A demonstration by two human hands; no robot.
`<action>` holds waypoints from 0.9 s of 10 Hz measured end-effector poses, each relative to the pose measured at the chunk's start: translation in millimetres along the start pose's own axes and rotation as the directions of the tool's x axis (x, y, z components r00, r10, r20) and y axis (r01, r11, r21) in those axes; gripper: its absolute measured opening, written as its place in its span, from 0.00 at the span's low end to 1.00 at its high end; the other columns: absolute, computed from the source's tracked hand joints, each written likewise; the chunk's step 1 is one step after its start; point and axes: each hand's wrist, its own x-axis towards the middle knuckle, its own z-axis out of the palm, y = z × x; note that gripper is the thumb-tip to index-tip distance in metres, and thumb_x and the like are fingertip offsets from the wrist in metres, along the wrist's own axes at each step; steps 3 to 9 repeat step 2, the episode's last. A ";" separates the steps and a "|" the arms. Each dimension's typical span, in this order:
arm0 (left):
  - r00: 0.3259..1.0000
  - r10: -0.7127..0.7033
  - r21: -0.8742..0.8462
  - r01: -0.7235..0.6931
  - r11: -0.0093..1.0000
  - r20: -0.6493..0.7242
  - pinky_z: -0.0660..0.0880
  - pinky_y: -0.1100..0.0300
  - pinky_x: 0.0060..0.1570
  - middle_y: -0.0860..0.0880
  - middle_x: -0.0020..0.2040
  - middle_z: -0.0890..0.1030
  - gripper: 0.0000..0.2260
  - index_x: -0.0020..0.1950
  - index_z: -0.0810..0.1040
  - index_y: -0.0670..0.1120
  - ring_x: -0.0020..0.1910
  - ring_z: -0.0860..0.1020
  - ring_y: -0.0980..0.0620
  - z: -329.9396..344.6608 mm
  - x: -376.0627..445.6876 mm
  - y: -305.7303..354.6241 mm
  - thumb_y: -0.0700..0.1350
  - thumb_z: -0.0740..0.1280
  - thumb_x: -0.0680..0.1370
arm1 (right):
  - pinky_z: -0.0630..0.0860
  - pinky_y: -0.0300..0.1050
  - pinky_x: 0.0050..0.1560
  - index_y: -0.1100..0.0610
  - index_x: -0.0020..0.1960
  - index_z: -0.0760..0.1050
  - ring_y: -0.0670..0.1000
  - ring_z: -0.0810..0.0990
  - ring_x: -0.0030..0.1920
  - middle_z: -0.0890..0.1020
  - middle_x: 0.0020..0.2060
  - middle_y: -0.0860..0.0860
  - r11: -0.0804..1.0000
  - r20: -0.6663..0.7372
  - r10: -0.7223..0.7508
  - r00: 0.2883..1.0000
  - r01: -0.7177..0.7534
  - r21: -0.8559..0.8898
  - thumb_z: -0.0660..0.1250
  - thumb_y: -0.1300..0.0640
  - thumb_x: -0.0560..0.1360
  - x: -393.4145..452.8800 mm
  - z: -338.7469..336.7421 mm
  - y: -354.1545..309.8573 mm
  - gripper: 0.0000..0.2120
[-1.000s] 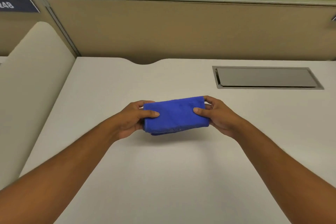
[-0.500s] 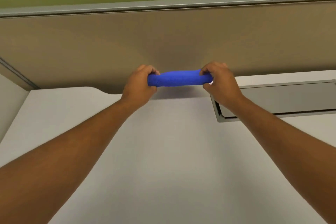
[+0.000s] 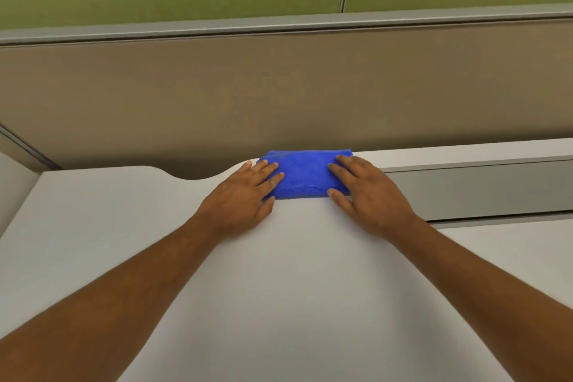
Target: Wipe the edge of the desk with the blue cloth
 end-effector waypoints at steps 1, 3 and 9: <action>1.000 -0.018 0.056 0.016 0.998 0.019 0.48 0.48 0.84 0.46 0.85 0.60 0.28 0.85 0.60 0.47 0.85 0.55 0.47 -18.3 -4.7 10.7 0.58 0.55 0.86 | 0.59 0.55 0.81 0.52 0.82 0.64 0.57 0.60 0.82 0.64 0.82 0.53 0.997 0.073 0.076 0.994 -0.075 -0.018 0.52 0.40 0.86 -4.9 -12.2 -15.5 0.28; 0.998 -0.014 0.110 0.020 0.994 -0.054 0.47 0.47 0.83 0.46 0.86 0.58 0.31 0.85 0.57 0.46 0.85 0.53 0.46 -51.3 -13.2 33.2 0.61 0.53 0.86 | 0.58 0.56 0.81 0.51 0.83 0.62 0.57 0.59 0.83 0.63 0.83 0.54 0.998 -0.022 0.071 0.997 -0.070 0.003 0.52 0.41 0.86 -20.3 -42.6 -31.5 0.28; 0.998 -0.014 0.110 0.020 0.994 -0.054 0.47 0.47 0.83 0.46 0.86 0.58 0.31 0.85 0.57 0.46 0.85 0.53 0.46 -51.3 -13.2 33.2 0.61 0.53 0.86 | 0.58 0.56 0.81 0.51 0.83 0.62 0.57 0.59 0.83 0.63 0.83 0.54 0.998 -0.022 0.071 0.997 -0.070 0.003 0.52 0.41 0.86 -20.3 -42.6 -31.5 0.28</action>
